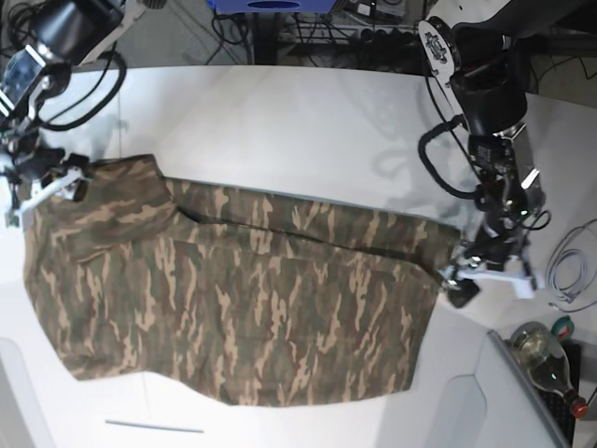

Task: Layout the t-shirt on the table in an organized manner, then fold the t-shirt properly
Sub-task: 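Pull the held shirt edge toward the robot and release it, then grasp the shirt corner with the right gripper and drag it outward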

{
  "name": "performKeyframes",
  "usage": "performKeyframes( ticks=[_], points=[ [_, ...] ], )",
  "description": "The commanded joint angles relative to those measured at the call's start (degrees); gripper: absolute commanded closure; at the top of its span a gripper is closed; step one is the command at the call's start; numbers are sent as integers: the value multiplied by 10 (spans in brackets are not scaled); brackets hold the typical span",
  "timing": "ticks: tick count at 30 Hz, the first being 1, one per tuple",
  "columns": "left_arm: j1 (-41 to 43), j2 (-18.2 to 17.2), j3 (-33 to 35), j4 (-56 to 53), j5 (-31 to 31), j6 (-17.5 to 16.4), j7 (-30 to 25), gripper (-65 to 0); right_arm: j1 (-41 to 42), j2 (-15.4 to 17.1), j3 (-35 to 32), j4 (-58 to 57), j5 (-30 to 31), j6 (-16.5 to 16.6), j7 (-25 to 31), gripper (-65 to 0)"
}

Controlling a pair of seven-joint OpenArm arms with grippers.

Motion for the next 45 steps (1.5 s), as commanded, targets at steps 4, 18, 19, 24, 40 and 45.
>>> performKeyframes(
  ticks=[4,18,19,24,40,45],
  points=[
    [56,-13,-70,69,-4,-63,-9,-571,5,-10,48,2,29,-3,-13,-371],
    [209,-51,-172,95,-4,-184,-9,-571,35,-5,54,-106,29,-3,-12,-366],
    [209,-51,-177,95,-4,-185,-9,-571,35,-5,51,-107,29,-2,-12,-351],
    [209,-51,-178,94,-3,-185,-9,-571,34,-8,51,-102,29,-1,-16,-47],
    [206,-50,-175,91,-1,-185,-9,-571,67,-6,10,-38,30,-3,-77,-2],
    [209,-48,-166,95,1,-185,-8,-571,120,-5,-19,-41,26,-5,-84,-5]
  ],
)
